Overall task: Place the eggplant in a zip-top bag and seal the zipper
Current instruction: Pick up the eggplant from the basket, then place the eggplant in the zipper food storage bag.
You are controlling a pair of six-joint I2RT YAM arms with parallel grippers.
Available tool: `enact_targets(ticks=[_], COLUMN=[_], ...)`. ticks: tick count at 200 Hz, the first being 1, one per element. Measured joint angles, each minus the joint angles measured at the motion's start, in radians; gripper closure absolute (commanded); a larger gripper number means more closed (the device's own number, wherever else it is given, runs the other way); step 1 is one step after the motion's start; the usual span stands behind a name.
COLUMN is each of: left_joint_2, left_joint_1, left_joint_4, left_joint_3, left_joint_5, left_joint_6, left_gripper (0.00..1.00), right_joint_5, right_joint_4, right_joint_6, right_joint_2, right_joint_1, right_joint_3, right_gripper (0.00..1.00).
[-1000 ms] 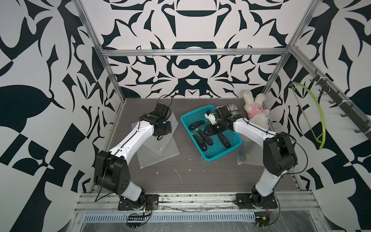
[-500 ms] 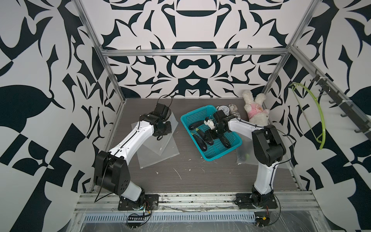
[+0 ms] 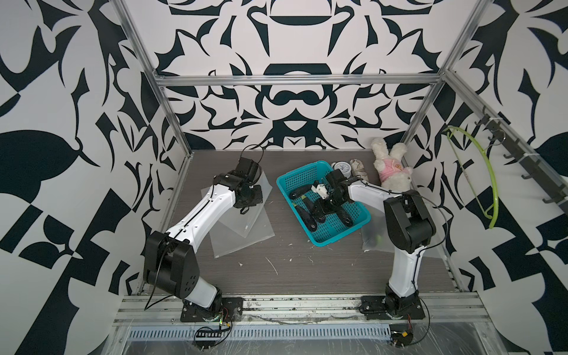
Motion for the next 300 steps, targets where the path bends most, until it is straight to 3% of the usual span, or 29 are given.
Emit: enact_targets(ticks=[77,161,226,300], left_joint_2=[-0.005,-0.006,-0.007,0.009], left_joint_1=[-0.005,-0.049,-0.099,-0.158], left_joint_4=[0.037,0.112,0.155,0.156], left_joint_3=[0.0,0.0,0.0,0.0], left_joint_5=[0.063,0.126,0.133,0.105], left_joint_6=[-0.045,-0.072,-0.075,-0.013], left_gripper=[1.0,1.0,1.0,1.0], right_joint_5=[-0.01,-0.176,-0.302,-0.34], right_joint_4=[-0.028,0.07,0.123,0.094], right_joint_6=[0.022,0.154,0.253,0.313], right_joint_2=[-0.213,-0.381,-0.397,-0.397], right_joint_1=[-0.013,0.028,0.108,0.179], right_joint_3=[0.002,0.0,0.0,0.003], right_gripper=[0.64,0.65,0.64,0.66])
